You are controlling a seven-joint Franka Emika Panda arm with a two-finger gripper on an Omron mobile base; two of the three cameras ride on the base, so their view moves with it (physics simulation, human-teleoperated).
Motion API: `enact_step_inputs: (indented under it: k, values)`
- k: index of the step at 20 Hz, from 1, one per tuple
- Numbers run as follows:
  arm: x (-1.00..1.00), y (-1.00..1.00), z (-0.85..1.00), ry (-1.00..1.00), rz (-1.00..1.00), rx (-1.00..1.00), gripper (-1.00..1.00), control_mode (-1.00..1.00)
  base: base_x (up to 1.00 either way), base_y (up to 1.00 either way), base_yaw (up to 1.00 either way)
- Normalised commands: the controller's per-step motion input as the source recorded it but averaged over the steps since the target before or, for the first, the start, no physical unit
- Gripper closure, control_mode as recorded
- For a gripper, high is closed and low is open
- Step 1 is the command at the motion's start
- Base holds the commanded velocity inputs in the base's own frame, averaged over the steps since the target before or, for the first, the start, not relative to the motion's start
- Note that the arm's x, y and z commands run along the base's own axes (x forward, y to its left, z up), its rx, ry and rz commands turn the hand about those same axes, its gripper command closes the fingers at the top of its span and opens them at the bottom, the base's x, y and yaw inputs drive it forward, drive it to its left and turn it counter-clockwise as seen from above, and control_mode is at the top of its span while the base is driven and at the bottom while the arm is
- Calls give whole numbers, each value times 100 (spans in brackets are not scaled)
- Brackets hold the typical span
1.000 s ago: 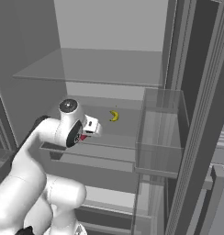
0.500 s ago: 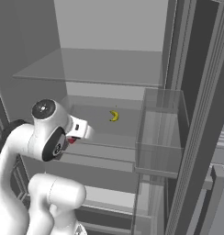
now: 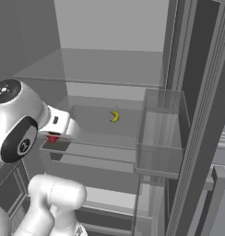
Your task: Take the strawberry from the fridge and place it on top of the pancake, located on the dining counter.
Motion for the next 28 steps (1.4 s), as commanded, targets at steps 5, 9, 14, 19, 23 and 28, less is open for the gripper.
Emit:
enact_step_inputs:
  k: [5, 9, 14, 19, 23, 28]
  values:
    - [-79, 6, 11, -20, 0, 0, 100, 100, -20, 3, 0]
    - [0, 0, 0, 0, 0, 0, 100, 100, -100, 1, 0]
    - [0, 0, 0, 0, 0, 0, 100, 100, -100, 2, 0]
    - [0, 0, 0, 0, 0, 0, 100, 100, -100, 1, 1]
    - [0, 0, 0, 0, 0, 0, 100, 100, -67, 11, 39]
    - [0, 0, 0, 0, 0, 0, 100, 100, -5, 0, 97]
